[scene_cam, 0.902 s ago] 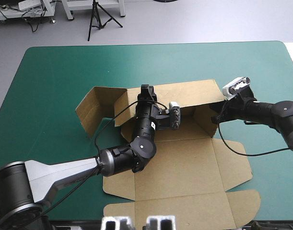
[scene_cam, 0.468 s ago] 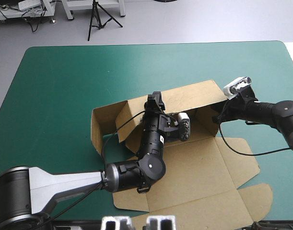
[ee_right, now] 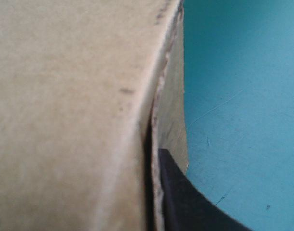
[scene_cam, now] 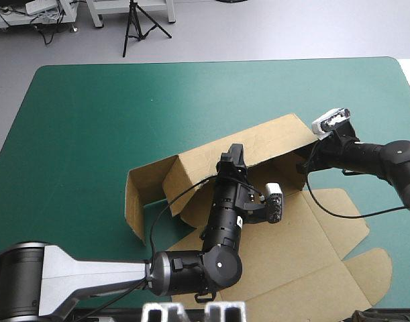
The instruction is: Fold the box
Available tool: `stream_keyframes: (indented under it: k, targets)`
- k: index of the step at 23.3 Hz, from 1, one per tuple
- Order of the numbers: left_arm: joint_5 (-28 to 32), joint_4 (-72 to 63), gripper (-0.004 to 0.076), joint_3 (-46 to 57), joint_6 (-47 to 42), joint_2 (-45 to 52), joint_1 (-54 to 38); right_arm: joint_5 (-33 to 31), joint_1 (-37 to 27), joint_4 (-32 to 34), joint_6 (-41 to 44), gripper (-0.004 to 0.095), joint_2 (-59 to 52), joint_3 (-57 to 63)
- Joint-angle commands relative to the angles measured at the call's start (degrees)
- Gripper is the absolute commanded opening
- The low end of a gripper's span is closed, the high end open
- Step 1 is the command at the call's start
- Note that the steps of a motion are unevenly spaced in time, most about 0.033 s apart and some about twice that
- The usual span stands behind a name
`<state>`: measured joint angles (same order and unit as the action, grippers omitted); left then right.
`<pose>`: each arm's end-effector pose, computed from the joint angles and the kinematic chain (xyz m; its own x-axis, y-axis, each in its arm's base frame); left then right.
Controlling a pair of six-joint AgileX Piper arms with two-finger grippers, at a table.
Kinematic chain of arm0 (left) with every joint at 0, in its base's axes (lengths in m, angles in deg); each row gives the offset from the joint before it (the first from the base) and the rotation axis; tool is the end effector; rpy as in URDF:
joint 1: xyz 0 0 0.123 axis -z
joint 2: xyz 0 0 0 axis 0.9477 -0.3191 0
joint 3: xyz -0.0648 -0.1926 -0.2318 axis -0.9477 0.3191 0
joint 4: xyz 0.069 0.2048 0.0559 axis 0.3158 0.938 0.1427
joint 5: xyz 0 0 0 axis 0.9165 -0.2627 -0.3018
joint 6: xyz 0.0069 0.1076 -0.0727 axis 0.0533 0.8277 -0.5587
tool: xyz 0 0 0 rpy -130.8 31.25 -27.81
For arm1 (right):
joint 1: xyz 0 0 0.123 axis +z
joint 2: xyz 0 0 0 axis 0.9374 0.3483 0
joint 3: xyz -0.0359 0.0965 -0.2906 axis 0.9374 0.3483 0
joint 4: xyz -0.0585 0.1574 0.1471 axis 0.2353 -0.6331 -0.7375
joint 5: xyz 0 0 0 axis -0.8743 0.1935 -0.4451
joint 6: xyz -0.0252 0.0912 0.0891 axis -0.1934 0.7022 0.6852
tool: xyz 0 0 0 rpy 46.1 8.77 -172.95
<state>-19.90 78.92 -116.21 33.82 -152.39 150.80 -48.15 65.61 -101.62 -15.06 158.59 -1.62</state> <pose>0.1762 -0.3090 0.3258 0.2362 0.9539 -0.1853 0.1533 0.1518 0.9764 0.2755 0.0574 0.2822 -0.5190 -0.3333 -0.7871 -0.6364 0.7655 0.0954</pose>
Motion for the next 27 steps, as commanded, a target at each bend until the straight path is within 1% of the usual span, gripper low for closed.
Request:
stream_keyframes:
  k: [1, 5, 10, 13, 14, 15, 16, 17, 18, 21, 23, 24, 26, 27]
  targets:
    - [-4.35, 4.98, 0.0335, -1.32, -0.87, 2.57, 2.03, -5.65, 0.16, 0.50, 1.20, 0.0002, -0.38, -0.32]
    - [-4.58, 4.98, 0.0333, -1.32, -0.87, 2.57, 5.11, -5.34, 0.16, 0.50, 1.20, 0.0002, -0.38, -0.32]
    - [-4.71, 4.98, 0.0333, -1.32, -1.00, 2.57, 11.17, -4.75, 0.16, 0.50, 2.49, 0.0002, -0.38, -0.32]
    - [-4.71, 4.98, 0.0330, -1.32, -3.07, 2.57, 13.70, -4.63, 0.16, 0.50, 2.99, 0.0002, -0.38, -0.32]
    - [-4.71, 4.98, 0.0316, -1.32, -3.85, 2.57, 14.49, -4.63, 0.16, 0.50, 3.14, 0.0002, -0.38, -0.32]
    - [-4.71, 4.84, 0.0288, -1.32, -4.53, 2.57, 15.11, -4.63, 0.16, 0.50, 3.28, 0.0001, -0.38, -0.32]
    - [-4.75, 4.74, 0.0200, -1.32, -4.76, 2.57, 16.03, -4.63, 0.16, 0.50, 3.61, 0.0002, -0.38, -0.32]
    - [-4.99, 4.74, 0.0136, -1.32, -4.76, 2.57, 16.45, -4.63, 0.16, 0.50, 3.61, 0.0002, -0.38, -0.32]
    - [-5.42, 4.74, 0.0007, -1.59, -4.88, 2.57, 16.87, -4.63, 0.16, 0.50, 3.93, 0.0002, -0.38, -0.32]
    - [-6.19, 4.13, 0.0002, -3.71, -6.07, 3.79, 16.61, -4.38, 0.16, 0.50, 5.36, 0.0002, -0.38, -0.43]
    - [-2.66, 4.00, 0.0013, -6.08, -8.30, 7.57, 14.47, -4.16, 0.16, 0.68, 6.74, 0.0004, -0.38, -1.38]
    - [0.66, 2.86, 0.0013, -7.89, -8.86, 11.31, 11.84, -4.16, 0.20, 1.84, 8.95, 0.0004, -0.61, -2.56]
    - [5.80, -2.19, 0.0013, -10.72, -8.86, 17.09, 4.98, -4.16, 1.83, 5.55, 13.32, 0.0004, -1.13, -5.07]
    - [8.20, -4.93, 0.0013, -11.94, -8.86, 20.26, 0.90, -3.28, 3.21, 8.83, 16.61, 0.0004, -1.25, -6.68]
